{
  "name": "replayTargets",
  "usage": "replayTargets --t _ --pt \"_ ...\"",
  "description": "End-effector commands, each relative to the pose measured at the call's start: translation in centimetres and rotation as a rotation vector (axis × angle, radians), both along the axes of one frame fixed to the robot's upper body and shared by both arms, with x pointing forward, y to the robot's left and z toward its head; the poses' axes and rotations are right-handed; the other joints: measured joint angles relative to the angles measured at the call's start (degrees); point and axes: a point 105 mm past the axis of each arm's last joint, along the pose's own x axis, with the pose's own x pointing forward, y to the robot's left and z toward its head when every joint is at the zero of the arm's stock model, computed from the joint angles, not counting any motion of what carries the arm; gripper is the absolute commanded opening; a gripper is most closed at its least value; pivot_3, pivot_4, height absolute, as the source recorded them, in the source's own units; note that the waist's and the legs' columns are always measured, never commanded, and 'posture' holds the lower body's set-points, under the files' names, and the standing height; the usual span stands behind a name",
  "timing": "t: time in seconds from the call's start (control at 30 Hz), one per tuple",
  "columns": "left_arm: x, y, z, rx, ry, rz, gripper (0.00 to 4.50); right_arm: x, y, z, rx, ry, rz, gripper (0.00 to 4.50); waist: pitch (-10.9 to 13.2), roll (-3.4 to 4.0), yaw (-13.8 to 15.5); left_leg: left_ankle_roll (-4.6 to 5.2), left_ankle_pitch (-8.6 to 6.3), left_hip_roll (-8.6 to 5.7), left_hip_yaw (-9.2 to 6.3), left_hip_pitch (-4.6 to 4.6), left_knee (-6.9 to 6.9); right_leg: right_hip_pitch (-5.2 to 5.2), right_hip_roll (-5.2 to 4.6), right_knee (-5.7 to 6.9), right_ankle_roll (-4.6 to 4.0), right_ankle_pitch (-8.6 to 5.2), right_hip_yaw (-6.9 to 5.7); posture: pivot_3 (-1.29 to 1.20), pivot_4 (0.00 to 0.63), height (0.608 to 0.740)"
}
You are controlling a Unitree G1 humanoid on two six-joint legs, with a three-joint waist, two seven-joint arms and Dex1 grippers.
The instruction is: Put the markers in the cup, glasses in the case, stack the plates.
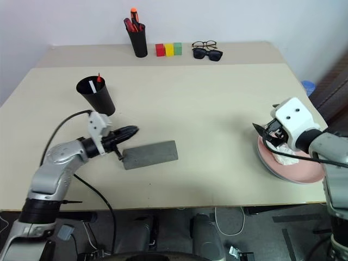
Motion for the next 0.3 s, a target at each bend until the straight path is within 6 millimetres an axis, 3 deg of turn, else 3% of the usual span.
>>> replayTargets --t 0.03,0.17,0.3 --pt "-1.8 4.8 1.9 0.023 -0.085 0.187 0.25 0.9 2.7 0.4 0.152 -0.001 0.156 3.82 0.0 0.01 0.0 0.0 0.0 0.05 0.01 0.0 -0.03 -0.01 -0.01 -0.03 0.0 0.0 0.0 0.0 0.15 0.74" --pt "-4.0 8.3 1.2 0.07 -0.061 0.331 0.25 1.9 4.3 -0.4 0.178 0.036 0.244 3.82 0.0 0.02 0.6 0.0 0.0 -0.01 -0.01 -0.04 -0.07 0.03 -0.14 -0.15 0.0 0.0 -0.04 0.0 0.15 0.74" --pt "-5.0 8.9 0.9 0.103 -0.051 0.365 0.25 2.9 5.3 -0.8 0.2 0.05 0.282 3.82 0.0 0.01 0.8 0.0 0.0 -0.09 -0.02 -0.05 -0.03 0.11 -0.26 -0.24 0.0 0.01 -0.1 0.0 0.15 0.74"
